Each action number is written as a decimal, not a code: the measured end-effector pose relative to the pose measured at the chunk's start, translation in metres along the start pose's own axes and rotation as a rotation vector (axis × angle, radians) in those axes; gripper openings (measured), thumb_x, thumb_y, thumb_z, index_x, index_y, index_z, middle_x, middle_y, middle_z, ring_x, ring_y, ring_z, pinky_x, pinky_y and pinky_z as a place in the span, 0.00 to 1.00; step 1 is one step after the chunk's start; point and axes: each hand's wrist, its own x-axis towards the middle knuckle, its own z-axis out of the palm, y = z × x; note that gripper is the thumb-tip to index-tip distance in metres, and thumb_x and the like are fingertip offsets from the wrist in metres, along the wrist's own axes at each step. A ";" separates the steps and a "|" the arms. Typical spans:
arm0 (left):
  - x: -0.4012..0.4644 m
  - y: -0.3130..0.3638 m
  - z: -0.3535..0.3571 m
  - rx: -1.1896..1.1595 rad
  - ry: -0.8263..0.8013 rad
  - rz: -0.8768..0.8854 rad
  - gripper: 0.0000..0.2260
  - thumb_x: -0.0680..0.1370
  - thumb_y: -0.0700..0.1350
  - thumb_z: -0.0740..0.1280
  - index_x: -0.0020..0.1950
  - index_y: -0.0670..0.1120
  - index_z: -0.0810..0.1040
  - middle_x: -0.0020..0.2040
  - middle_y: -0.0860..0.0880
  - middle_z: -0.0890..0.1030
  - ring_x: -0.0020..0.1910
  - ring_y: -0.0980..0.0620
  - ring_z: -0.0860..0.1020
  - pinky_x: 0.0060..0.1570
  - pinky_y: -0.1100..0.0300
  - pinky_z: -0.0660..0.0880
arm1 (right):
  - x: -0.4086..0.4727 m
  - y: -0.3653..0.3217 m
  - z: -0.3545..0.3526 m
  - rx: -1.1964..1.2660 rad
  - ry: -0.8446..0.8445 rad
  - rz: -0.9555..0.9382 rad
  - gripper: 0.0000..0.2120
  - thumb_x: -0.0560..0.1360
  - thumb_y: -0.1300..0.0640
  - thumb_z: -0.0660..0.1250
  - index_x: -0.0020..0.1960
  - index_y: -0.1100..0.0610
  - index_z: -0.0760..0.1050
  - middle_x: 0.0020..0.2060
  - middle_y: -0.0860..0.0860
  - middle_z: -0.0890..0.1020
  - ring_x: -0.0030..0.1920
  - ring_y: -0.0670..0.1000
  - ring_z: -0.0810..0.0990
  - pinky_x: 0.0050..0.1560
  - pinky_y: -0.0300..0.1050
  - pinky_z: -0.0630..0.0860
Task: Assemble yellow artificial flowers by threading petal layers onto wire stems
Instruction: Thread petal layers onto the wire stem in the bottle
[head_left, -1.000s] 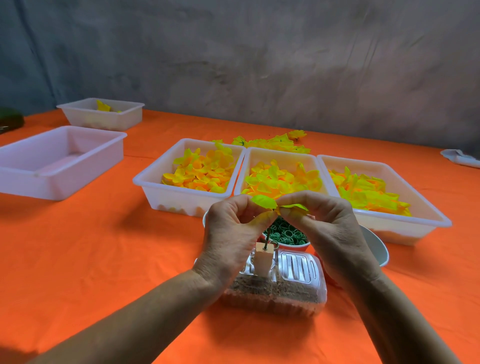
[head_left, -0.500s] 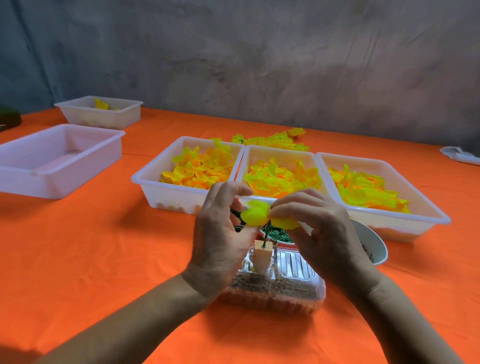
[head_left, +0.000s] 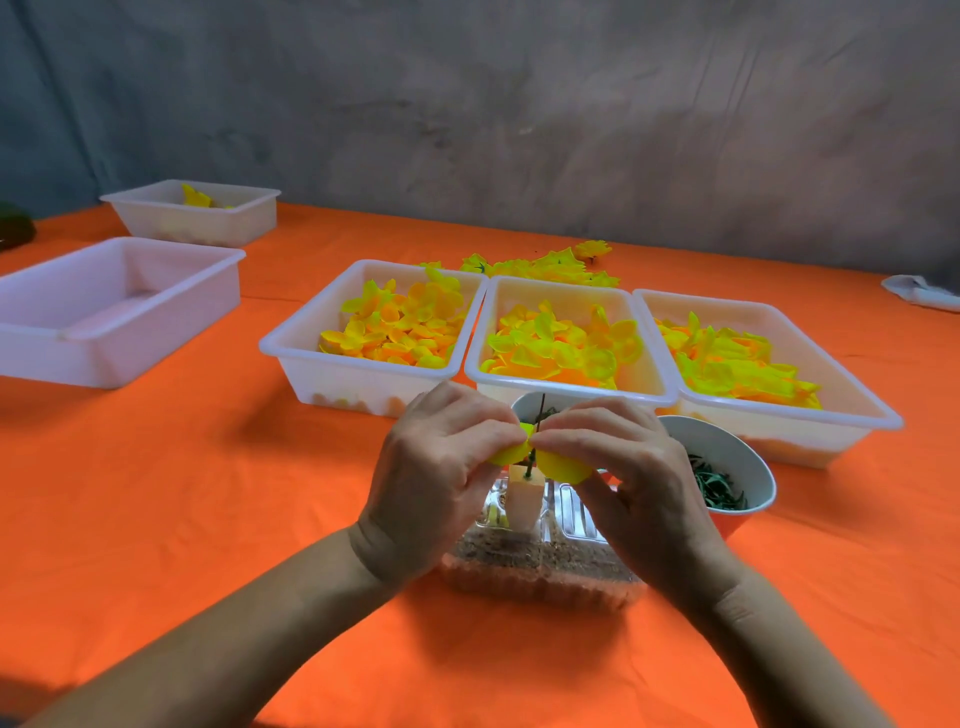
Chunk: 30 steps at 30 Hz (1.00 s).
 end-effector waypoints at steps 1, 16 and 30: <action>0.000 -0.001 0.000 0.010 -0.007 0.012 0.04 0.73 0.39 0.70 0.43 0.39 0.84 0.42 0.46 0.83 0.41 0.43 0.80 0.41 0.49 0.76 | -0.001 0.001 0.001 -0.008 0.012 -0.004 0.12 0.67 0.66 0.69 0.48 0.56 0.83 0.46 0.48 0.84 0.48 0.54 0.81 0.46 0.56 0.75; -0.005 -0.006 0.008 0.046 0.007 0.095 0.02 0.70 0.34 0.72 0.37 0.38 0.82 0.40 0.46 0.83 0.39 0.44 0.79 0.43 0.53 0.75 | -0.014 0.000 0.015 -0.221 0.196 -0.077 0.08 0.74 0.62 0.65 0.45 0.59 0.83 0.43 0.49 0.84 0.47 0.54 0.78 0.49 0.47 0.71; -0.011 -0.007 0.010 0.149 -0.036 0.208 0.13 0.78 0.39 0.63 0.36 0.39 0.82 0.39 0.46 0.83 0.40 0.45 0.79 0.42 0.54 0.75 | -0.022 -0.001 0.020 -0.240 0.178 -0.072 0.19 0.81 0.55 0.56 0.41 0.58 0.84 0.43 0.50 0.84 0.46 0.55 0.80 0.48 0.47 0.72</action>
